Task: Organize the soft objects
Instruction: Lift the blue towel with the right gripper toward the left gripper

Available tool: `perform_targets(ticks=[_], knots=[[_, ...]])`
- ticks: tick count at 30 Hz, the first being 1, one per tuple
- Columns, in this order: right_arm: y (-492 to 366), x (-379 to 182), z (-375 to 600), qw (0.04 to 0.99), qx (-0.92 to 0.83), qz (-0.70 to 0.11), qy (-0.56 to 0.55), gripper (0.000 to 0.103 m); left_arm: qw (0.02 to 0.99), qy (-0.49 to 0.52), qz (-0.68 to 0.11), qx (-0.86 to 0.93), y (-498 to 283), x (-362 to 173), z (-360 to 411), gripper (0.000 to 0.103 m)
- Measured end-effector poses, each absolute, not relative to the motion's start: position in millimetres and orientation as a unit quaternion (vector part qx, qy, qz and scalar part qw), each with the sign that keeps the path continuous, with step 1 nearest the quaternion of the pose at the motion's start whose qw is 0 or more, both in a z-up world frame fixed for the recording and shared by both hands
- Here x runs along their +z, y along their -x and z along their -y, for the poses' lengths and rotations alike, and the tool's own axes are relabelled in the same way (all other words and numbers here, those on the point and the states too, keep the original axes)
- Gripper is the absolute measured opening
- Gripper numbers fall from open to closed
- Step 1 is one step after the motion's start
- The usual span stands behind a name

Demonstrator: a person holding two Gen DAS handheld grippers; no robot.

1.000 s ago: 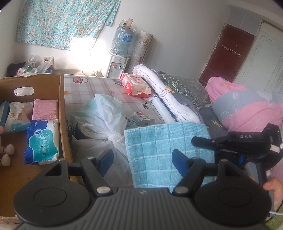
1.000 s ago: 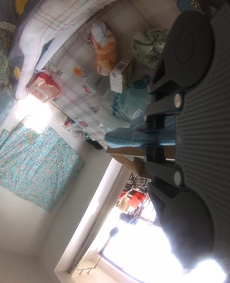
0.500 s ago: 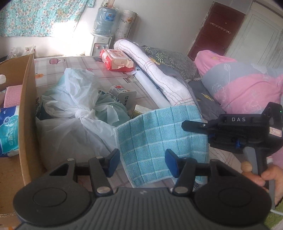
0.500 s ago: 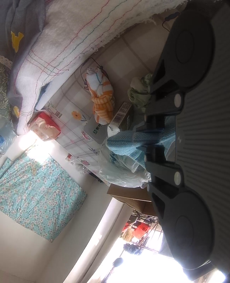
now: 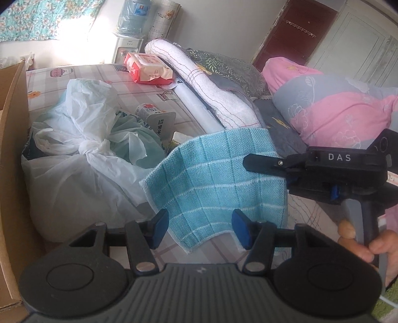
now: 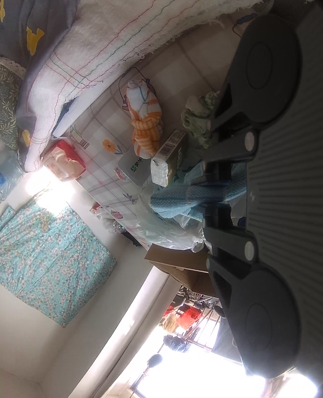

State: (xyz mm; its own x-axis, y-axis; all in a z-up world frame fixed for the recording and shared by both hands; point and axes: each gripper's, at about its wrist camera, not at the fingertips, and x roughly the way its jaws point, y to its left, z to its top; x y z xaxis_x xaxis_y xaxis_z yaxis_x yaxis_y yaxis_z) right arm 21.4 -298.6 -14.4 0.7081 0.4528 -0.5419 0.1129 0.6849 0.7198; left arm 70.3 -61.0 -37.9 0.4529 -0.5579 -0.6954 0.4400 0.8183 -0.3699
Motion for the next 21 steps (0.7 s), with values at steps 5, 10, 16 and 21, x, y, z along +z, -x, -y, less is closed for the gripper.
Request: perform_targets(ticks=[5,10,16,21], knots=[[-27.0,-14.3,278.7,0.88,0.048,-0.361,-0.305,0.013,0.85,0.067,-0.428,-0.299,-68.3,-32.4,59.7,0.056],[-46.3,-27.7,267.0,0.865,0.079,-0.373,-0.327,0.014,0.849,0.062,-0.427,-0.306,-62.5,-29.7,59.1,0.057],[-75.6,-52.9,247.1,0.834,0.119,-0.406,-0.353,0.015,0.85,0.062,-0.43,-0.297,-59.1,-30.0,52.6,0.057],[-88.9,-70.4,239.2,0.806,0.141,-0.429,-0.383,0.042,0.85,0.062,-0.434,-0.291,-60.9,-32.4,49.5,0.058]])
